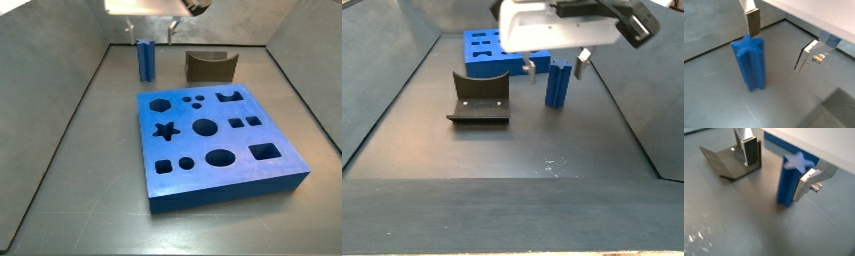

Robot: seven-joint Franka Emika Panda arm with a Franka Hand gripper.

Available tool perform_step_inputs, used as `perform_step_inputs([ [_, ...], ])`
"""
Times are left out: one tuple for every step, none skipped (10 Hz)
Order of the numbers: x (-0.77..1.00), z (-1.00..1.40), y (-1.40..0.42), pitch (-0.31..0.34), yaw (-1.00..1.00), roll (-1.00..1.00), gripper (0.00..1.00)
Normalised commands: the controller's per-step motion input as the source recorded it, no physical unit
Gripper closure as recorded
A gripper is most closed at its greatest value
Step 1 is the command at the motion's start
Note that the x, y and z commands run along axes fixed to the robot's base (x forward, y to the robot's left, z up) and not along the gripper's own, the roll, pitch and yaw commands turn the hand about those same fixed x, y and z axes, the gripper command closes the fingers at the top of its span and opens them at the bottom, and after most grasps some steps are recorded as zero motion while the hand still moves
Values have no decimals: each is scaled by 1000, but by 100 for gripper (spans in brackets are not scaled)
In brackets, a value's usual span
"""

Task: Pick up the star object. Move up. Move to above the board. Insert the star object.
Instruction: Pick up the star object.

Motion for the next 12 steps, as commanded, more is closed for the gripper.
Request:
perform_step_inputs([
  [-149,-163,-143,0,0,106,0],
  [-429,-517,-326,-49,-9,231,0],
  [-269,-377,-269,-66,0,131,0],
  [0,0,-26,0,0,0,0],
  [0,-151,-54,-17,389,-103,0],
  [0,-100,-51,-54,503,-131,0],
  [0,-43,0,0,0,0,0],
  [-223,-251,-386,0,-397,234,0],
  [-83,-111,-257,0,-266,103,0],
  [0,0,0,0,0,0,100],
  [0,0,0,0,0,11,100],
  [0,-51,-517,0,14,534,100],
])
